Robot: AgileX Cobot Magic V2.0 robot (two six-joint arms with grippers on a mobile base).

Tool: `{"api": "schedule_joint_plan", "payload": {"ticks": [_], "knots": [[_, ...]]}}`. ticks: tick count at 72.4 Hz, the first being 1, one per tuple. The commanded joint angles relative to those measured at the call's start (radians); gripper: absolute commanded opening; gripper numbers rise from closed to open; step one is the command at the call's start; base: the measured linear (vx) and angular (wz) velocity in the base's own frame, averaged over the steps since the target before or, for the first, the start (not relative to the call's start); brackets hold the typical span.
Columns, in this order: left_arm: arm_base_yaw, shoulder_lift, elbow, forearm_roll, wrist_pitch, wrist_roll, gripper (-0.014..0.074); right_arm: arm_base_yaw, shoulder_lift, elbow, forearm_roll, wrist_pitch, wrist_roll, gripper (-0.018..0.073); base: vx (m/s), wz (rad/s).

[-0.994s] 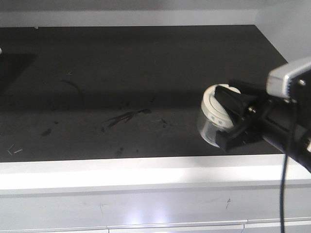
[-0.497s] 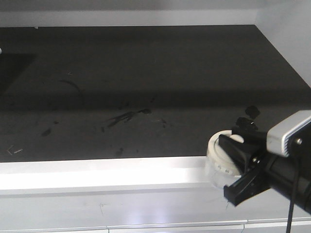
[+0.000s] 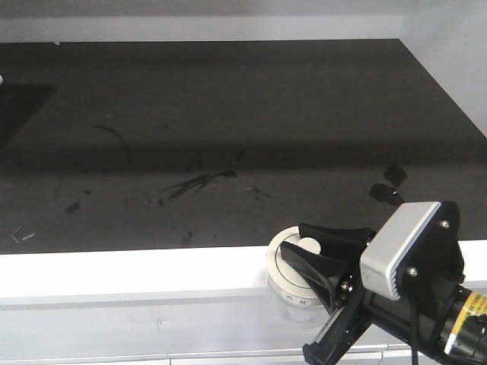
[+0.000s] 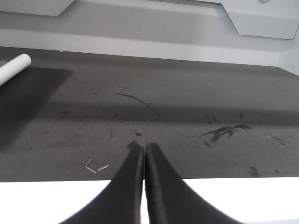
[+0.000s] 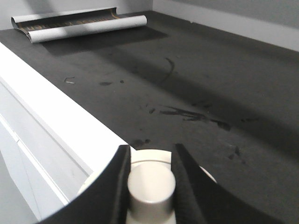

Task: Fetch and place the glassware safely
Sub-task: 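Lift the jar with the right gripper and pull it toward the robot, then turn the base away from the counter holding the jar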

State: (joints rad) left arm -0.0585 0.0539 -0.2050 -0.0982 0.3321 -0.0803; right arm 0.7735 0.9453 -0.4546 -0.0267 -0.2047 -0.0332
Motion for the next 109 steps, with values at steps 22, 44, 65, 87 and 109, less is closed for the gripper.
{"api": "schedule_joint_plan", "payload": {"ticks": [22,44,65,87,109], "knots": [[-0.007,0.013,-0.026,-0.008,-0.073,-0.009,-0.0007,0.000,-0.006,-0.033,-0.008,-0.128,-0.006,-0.0001,0.00,0.00],[-0.007,0.013,-0.026,-0.008,-0.073,-0.009,-0.0007,0.000,-0.006,-0.033,-0.008,-0.128,-0.006,-0.0001,0.00,0.00],[-0.007,0.013,-0.026,-0.008,-0.073,-0.009,-0.0007,0.000,-0.006,-0.033,-0.008,-0.124,-0.006,-0.0001,0.00,0.02],[-0.007,0.013,-0.026,-0.008,-0.073,-0.009,-0.0007,0.000,-0.006,-0.033,-0.008,-0.124,-0.006,-0.0001,-0.02,0.32],[-0.007,0.013,-0.026,-0.008,-0.073,-0.009,-0.0007,0.000,-0.006,-0.033,-0.008,-0.124,-0.006,-0.0001,-0.05,0.58]]}}
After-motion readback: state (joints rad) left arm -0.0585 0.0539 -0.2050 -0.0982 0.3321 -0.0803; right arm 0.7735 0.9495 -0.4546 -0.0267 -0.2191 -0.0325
